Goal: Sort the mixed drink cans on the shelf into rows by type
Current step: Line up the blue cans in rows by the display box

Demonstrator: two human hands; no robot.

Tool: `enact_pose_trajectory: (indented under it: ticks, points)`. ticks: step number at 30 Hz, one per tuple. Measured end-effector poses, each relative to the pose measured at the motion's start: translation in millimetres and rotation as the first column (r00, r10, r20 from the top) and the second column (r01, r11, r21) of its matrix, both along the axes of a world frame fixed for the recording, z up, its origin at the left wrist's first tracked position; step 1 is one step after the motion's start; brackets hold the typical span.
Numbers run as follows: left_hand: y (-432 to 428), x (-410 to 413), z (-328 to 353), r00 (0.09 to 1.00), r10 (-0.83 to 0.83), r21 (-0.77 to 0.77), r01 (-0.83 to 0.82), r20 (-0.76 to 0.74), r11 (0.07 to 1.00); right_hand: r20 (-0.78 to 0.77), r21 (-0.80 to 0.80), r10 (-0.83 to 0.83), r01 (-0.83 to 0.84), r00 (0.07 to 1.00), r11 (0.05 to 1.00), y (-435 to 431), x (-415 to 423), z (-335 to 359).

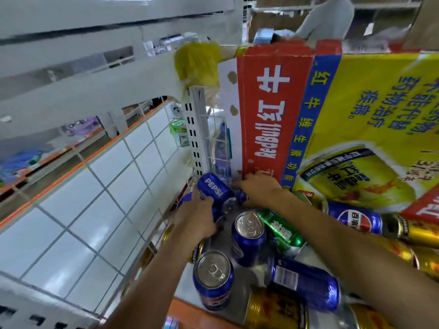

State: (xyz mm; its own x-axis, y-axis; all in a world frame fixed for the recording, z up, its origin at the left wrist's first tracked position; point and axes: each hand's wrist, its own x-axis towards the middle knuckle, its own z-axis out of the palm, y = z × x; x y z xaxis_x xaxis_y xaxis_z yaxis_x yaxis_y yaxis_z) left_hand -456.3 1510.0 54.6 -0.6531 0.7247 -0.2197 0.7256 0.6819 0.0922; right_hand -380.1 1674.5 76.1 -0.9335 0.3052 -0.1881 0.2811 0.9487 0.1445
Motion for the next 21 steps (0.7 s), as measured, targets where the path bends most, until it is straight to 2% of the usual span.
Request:
enact_pose_trajectory:
  ticks: [5,8,11,14,17,19,21]
  points:
    - [-8,-7,0,0.994,-0.089,0.035,0.086,0.066,0.996,0.013,0.193,-0.017,0.014,1.0,0.981,-10,-4,-11]
    - [-11,-10,1,0.988,-0.119,0.021,0.118,0.093,0.993,0.014,0.19,-0.006,0.004,1.0,0.982,-12,-3,-9]
    - [-13,-10,9,0.983,-0.122,0.124,0.106,0.137,0.987,-0.033,0.106,-0.023,0.026,0.999,0.994,-11,4,-3]
    - [-15,-13,12,0.955,-0.011,0.29,-0.079,0.297,0.954,-0.154,-0.033,-0.07,0.066,0.985,0.997,-5,15,7]
    - [-14,-17,11,0.928,0.081,0.398,-0.233,0.363,0.887,-0.267,-0.173,-0.124,0.079,0.956,0.982,5,29,17]
    - [-13,-16,14,0.853,0.159,0.425,-0.399,0.497,0.812,-0.315,-0.274,-0.177,0.09,0.933,0.958,12,40,19]
    - [-11,-13,17,0.712,0.222,0.391,-0.586,0.666,0.71,-0.361,-0.354,-0.227,0.092,0.905,0.931,16,49,17]
